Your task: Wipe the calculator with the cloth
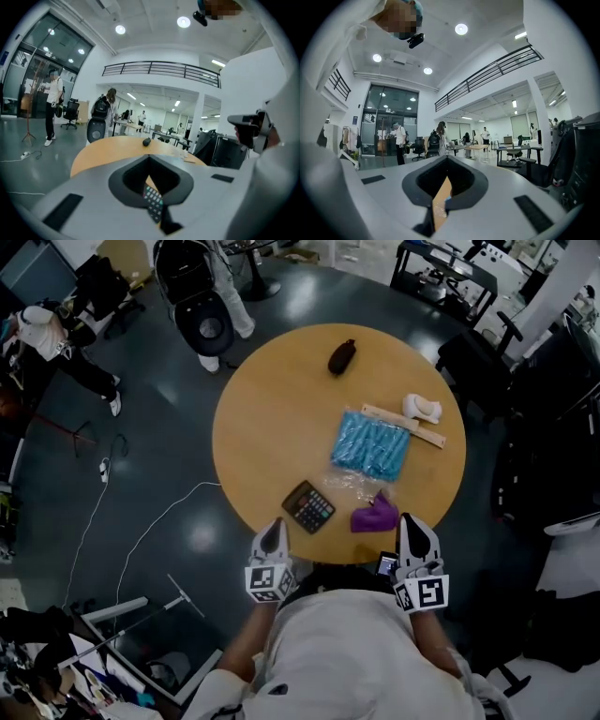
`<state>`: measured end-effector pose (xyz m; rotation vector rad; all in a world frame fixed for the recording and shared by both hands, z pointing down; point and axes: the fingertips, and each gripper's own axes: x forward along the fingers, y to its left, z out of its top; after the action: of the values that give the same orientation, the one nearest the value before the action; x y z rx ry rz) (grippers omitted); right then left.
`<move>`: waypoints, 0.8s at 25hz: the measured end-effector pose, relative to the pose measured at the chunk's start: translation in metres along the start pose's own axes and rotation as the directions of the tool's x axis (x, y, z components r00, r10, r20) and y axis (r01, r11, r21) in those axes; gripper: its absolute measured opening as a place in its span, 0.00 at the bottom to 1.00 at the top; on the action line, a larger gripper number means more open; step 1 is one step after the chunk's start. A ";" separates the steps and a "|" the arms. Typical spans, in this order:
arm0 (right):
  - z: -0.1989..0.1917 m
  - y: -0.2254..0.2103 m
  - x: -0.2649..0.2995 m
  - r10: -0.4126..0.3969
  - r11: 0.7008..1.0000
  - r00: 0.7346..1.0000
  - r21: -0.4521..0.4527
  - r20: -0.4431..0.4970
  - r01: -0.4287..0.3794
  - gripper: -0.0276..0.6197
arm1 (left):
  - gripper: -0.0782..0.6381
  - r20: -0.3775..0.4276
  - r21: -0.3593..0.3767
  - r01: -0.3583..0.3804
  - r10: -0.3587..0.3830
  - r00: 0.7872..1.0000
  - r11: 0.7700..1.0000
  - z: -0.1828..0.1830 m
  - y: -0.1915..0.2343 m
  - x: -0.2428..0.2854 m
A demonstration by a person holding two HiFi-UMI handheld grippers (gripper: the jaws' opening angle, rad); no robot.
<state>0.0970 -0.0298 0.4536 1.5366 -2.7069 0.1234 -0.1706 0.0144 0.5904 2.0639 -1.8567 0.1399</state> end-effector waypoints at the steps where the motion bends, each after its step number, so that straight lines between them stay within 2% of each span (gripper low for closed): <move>1: 0.000 -0.001 0.004 0.006 1.000 1.000 -0.002 -0.002 -0.006 0.07 | 0.12 -0.045 -0.008 -0.001 0.000 0.999 1.000 -0.014 0.011 0.009; 3: 0.000 -0.003 0.010 0.017 1.000 1.000 -0.004 -0.005 -0.017 0.07 | 0.12 -0.169 -0.043 0.031 -0.038 0.985 0.999 -0.048 0.030 0.032; 4: -0.001 -0.004 0.013 0.023 1.000 1.000 -0.005 -0.007 -0.023 0.07 | 0.12 -0.243 -0.071 0.066 -0.081 0.967 0.995 -0.065 0.037 0.044; 6: -0.005 -0.003 0.017 0.032 0.999 0.999 -0.005 -0.016 -0.032 0.07 | 0.18 -0.373 -0.117 0.137 -0.171 0.912 0.984 -0.092 0.046 0.066; 8: -0.010 -0.004 0.020 0.033 0.999 0.999 -0.003 -0.032 -0.034 0.07 | 0.25 -0.456 -0.114 0.163 -0.197 0.868 0.980 -0.106 0.060 0.088; 10: -0.013 -0.006 0.021 0.031 1.000 0.999 -0.005 -0.044 -0.031 0.07 | 0.31 -0.524 -0.094 0.173 -0.196 0.829 0.980 -0.119 0.071 0.105; 14: -0.019 -0.011 0.021 0.019 1.000 0.997 -0.016 -0.070 -0.020 0.07 | 0.34 -0.641 -0.109 0.268 -0.274 0.717 0.957 -0.143 0.067 0.121; 20: -0.026 -0.020 0.024 0.002 1.000 0.996 -0.011 -0.090 -0.003 0.07 | 0.34 -0.707 -0.138 0.352 -0.342 0.619 0.926 -0.166 0.049 0.131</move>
<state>0.1016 -0.0588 0.4823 1.4871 -2.6364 0.1731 -0.1735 -0.0584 0.7948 1.9162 -0.9500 0.7512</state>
